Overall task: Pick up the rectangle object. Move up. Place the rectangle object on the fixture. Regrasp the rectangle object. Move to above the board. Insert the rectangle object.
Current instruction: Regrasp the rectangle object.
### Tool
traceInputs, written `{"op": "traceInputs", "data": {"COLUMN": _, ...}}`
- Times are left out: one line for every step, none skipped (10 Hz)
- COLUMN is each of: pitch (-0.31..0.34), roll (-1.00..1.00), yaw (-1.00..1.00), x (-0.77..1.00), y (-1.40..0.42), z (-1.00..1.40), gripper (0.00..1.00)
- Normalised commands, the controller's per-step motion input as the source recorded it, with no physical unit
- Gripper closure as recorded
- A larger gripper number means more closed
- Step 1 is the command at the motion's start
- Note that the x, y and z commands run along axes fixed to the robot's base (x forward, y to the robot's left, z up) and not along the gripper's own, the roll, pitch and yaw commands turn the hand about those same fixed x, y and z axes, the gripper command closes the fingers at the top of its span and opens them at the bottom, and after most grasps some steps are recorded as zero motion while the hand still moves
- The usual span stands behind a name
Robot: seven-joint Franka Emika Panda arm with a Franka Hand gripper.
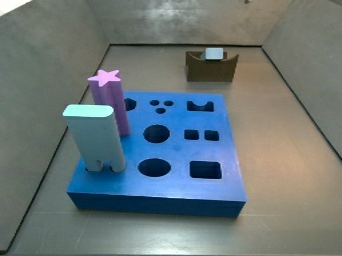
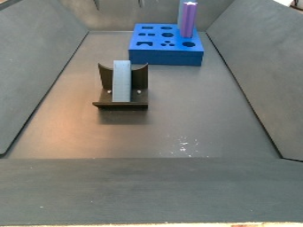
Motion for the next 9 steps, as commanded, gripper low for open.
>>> {"op": "traceInputs", "data": {"pitch": 0.018, "roll": 1.00, "yaw": 0.03, "x": -0.05, "y": -0.03, "z": 0.01, "gripper": 0.00}}
{"op": "traceInputs", "data": {"pitch": 0.014, "roll": 1.00, "yaw": 0.03, "x": -0.05, "y": -0.03, "z": 0.01, "gripper": 0.00}}
{"op": "traceInputs", "data": {"pitch": 0.009, "roll": 1.00, "yaw": 0.03, "x": -0.05, "y": -0.03, "z": 0.01, "gripper": 0.00}}
{"op": "traceInputs", "data": {"pitch": 0.003, "roll": 1.00, "yaw": 0.03, "x": -0.04, "y": -0.03, "z": 0.01, "gripper": 0.00}}
{"op": "traceInputs", "data": {"pitch": -0.001, "roll": 1.00, "yaw": 0.03, "x": -0.04, "y": -0.03, "z": 0.01, "gripper": 0.00}}
{"op": "traceInputs", "data": {"pitch": -0.003, "roll": 1.00, "yaw": 0.03, "x": -0.04, "y": -0.03, "z": 0.01, "gripper": 0.00}}
{"op": "traceInputs", "data": {"pitch": -0.010, "roll": 1.00, "yaw": 0.03, "x": -0.04, "y": -0.02, "z": 0.02, "gripper": 0.00}}
{"op": "traceInputs", "data": {"pitch": -0.014, "roll": 1.00, "yaw": 0.03, "x": -0.03, "y": -0.02, "z": 0.02, "gripper": 0.00}}
{"op": "traceInputs", "data": {"pitch": -0.020, "roll": 1.00, "yaw": 0.03, "x": -0.03, "y": -0.02, "z": 0.02, "gripper": 0.00}}
